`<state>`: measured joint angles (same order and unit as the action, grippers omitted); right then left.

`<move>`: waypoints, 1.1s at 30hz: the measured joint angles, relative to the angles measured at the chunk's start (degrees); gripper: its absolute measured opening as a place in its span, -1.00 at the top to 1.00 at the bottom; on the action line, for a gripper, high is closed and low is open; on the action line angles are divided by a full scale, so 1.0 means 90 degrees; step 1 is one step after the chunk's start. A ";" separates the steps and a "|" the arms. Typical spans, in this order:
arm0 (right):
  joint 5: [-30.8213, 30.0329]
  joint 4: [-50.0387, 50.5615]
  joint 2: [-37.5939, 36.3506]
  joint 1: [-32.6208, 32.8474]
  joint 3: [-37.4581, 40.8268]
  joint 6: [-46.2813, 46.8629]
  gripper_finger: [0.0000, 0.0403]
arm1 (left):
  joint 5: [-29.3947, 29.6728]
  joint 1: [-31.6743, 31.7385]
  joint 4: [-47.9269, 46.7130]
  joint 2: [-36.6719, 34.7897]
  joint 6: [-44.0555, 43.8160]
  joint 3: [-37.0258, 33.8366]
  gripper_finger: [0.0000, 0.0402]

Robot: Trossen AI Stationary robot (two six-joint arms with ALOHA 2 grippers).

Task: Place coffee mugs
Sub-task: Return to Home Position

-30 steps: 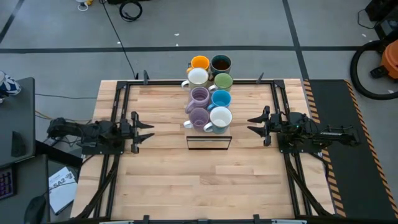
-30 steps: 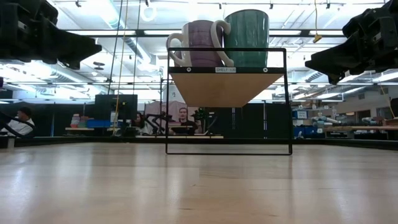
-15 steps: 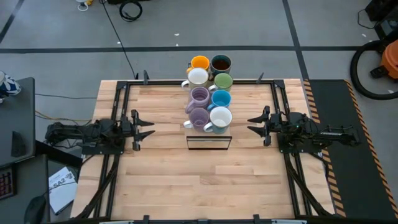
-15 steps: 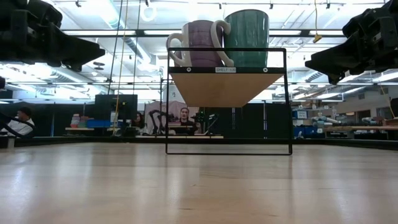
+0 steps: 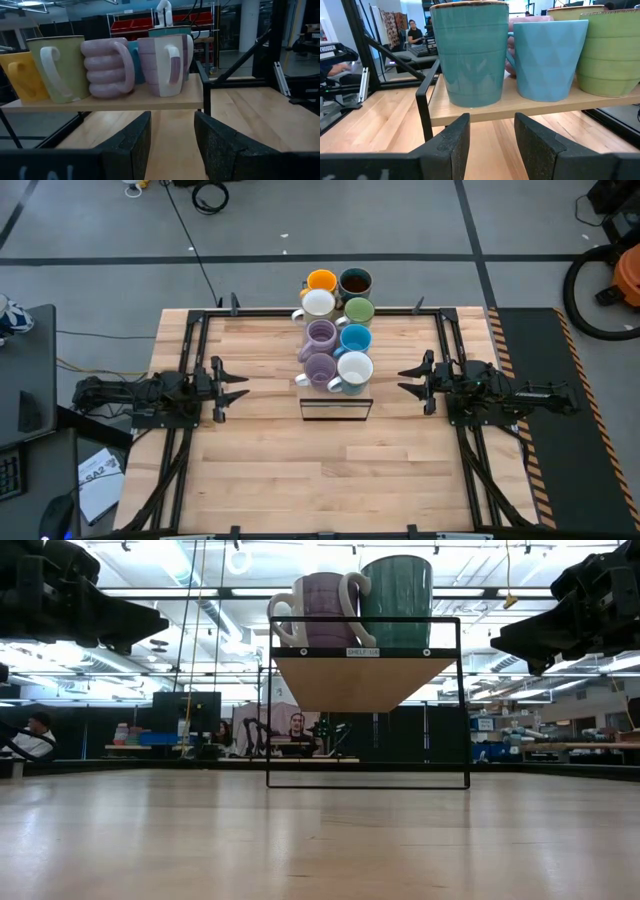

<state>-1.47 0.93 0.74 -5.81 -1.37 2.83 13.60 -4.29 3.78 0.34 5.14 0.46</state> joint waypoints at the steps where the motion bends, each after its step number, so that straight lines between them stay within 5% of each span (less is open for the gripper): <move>1: 0.0000 0.0000 0.0002 -0.0002 0.0000 0.0000 0.20 | 0.0008 0.0000 0.0030 0.0000 0.0004 -0.0004 0.22; 33: 0.0002 0.0000 0.0002 -0.0002 0.0000 0.0002 0.20 | 0.0013 0.0000 0.0251 -0.0015 0.0004 -0.0008 0.22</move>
<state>-1.45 0.93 0.75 -5.82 -1.37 2.85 13.72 -4.29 6.04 0.21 5.17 0.38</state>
